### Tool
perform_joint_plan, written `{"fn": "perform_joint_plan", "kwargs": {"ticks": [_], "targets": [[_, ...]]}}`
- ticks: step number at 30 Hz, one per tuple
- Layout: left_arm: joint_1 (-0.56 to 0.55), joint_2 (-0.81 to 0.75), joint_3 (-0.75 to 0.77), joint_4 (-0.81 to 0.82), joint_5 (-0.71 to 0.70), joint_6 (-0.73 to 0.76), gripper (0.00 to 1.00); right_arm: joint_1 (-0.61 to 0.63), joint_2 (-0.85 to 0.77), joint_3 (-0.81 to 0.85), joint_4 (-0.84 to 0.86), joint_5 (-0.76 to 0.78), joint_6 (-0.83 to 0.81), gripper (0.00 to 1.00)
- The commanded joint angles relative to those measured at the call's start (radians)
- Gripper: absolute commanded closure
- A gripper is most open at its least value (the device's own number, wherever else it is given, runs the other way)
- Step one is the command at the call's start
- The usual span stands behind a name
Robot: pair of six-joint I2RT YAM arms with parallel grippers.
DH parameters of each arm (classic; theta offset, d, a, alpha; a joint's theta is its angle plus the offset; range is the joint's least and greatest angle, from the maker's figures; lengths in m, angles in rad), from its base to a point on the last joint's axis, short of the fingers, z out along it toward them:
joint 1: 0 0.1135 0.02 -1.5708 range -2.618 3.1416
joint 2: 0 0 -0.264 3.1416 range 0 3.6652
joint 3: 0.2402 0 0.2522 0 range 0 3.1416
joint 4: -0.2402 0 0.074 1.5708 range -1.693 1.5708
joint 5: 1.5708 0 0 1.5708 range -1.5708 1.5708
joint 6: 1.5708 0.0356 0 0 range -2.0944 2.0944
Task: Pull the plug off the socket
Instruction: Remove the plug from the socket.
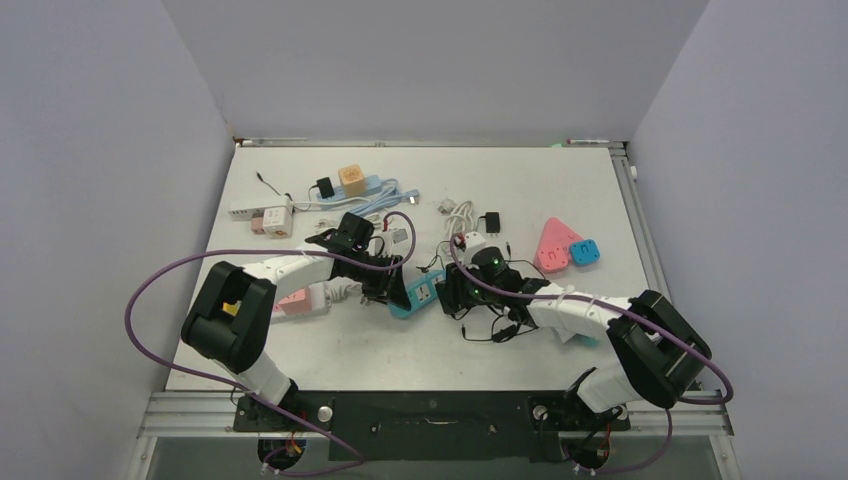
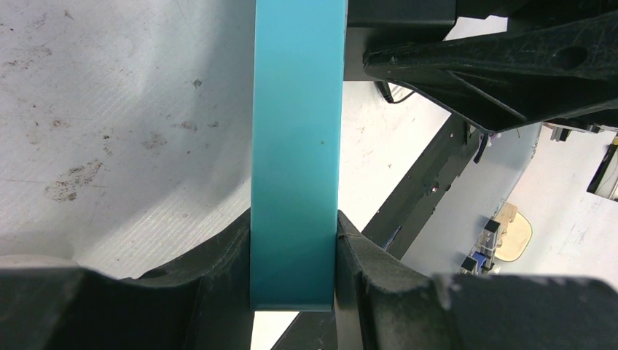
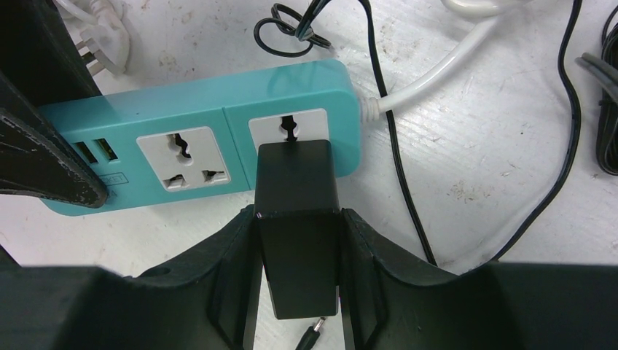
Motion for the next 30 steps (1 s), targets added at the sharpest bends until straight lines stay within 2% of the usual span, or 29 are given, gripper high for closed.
{"fn": "perform_joint_plan", "kwargs": {"ticks": [1,9,16,30], "targets": [[0.013,-0.009,0.026,-0.032,-0.109,-0.015,1.00,-0.039,-0.008,-0.006,0.010,-0.008,0.006,0.95],[0.013,-0.009,0.026,-0.034,-0.110,-0.014,1.00,-0.083,0.027,-0.017,0.046,-0.133,-0.010,0.95],[0.013,-0.011,0.026,-0.036,-0.115,-0.014,1.00,-0.091,0.047,-0.028,0.073,-0.174,-0.007,0.95],[0.016,-0.010,0.028,-0.038,-0.127,-0.014,1.00,-0.059,-0.019,-0.010,-0.016,0.018,0.004,0.95]]}}
